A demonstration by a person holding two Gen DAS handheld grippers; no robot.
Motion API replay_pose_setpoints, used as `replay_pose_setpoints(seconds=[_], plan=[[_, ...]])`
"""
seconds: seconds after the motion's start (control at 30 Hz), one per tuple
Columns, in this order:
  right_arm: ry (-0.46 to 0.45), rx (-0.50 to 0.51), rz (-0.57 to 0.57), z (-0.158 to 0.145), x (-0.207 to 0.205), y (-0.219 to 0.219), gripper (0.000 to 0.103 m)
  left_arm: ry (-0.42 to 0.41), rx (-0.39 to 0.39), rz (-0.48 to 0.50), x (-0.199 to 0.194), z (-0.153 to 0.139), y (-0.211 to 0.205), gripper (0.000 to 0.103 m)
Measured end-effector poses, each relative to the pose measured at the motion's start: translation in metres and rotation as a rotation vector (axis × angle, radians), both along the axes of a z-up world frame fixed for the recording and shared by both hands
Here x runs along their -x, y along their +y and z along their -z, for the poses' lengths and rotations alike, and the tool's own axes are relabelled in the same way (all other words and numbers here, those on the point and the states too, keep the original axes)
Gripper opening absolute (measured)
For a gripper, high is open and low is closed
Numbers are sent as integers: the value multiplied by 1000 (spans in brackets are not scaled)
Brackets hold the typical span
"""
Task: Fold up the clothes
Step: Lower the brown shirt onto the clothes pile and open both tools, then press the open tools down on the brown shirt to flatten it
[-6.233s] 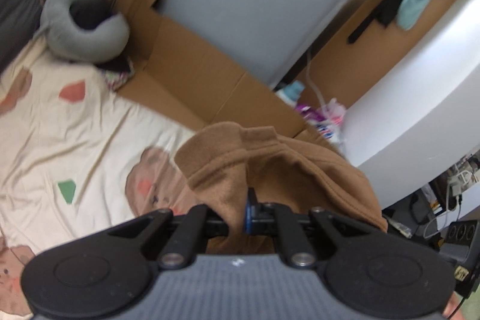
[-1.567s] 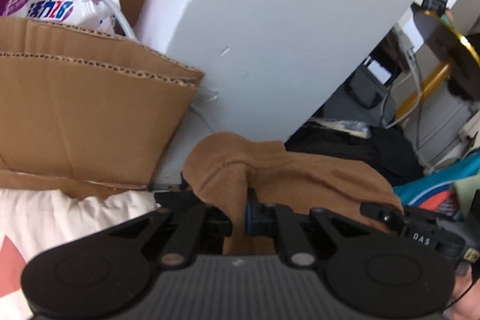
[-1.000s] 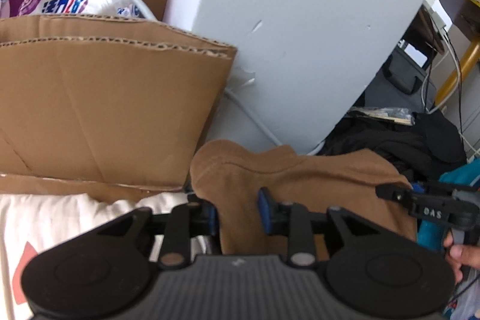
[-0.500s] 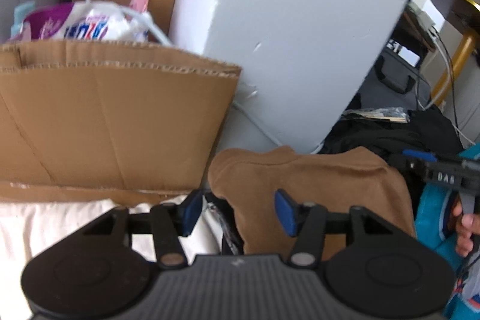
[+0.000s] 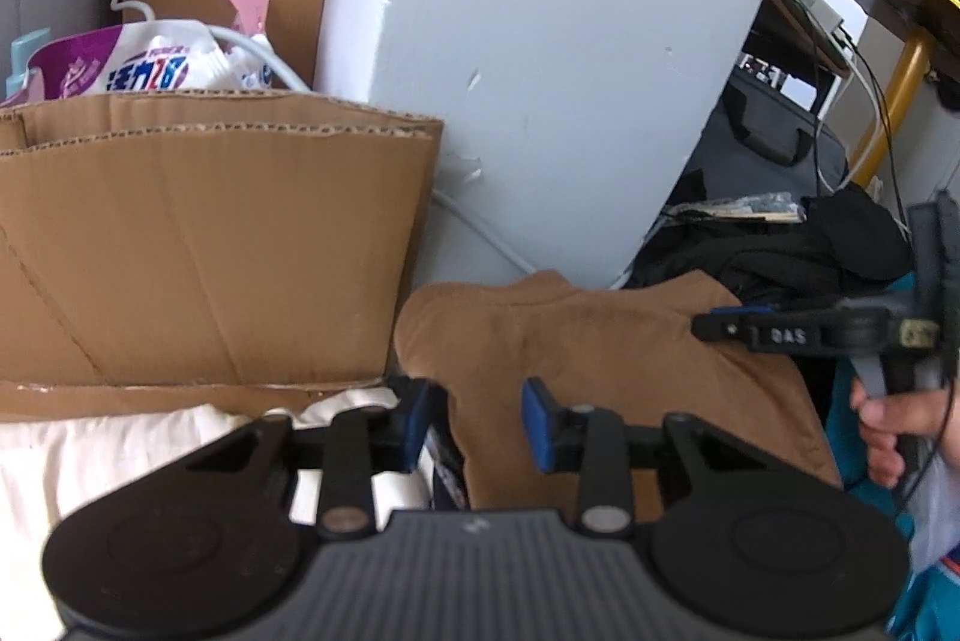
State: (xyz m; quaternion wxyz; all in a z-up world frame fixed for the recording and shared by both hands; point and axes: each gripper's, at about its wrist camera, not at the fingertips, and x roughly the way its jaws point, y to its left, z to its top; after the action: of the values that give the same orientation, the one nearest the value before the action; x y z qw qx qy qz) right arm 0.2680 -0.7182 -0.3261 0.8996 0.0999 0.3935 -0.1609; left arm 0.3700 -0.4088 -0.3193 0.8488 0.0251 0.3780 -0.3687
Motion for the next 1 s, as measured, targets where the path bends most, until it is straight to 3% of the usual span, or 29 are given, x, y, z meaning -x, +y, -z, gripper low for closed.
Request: replay_pose_setpoints(seconds=[0.37, 0.63, 0.77, 0.9, 1.0], plan=[[-16, 45, 56, -2, -11, -11, 29, 20, 13, -4, 9, 6, 3, 36], [-80, 24, -41, -25, 15, 23, 30, 31, 28, -9, 25, 2, 21, 59], [-101, 34, -101, -31, 36, 43, 30, 83, 27, -20, 29, 8, 26, 60], [-79, 143, -143, -22, 53, 62, 30, 109, 39, -27, 34, 15, 27, 60], [-68, 173, -105, -10, 64, 60, 29, 136, 59, -38, 37, 20, 29, 59]])
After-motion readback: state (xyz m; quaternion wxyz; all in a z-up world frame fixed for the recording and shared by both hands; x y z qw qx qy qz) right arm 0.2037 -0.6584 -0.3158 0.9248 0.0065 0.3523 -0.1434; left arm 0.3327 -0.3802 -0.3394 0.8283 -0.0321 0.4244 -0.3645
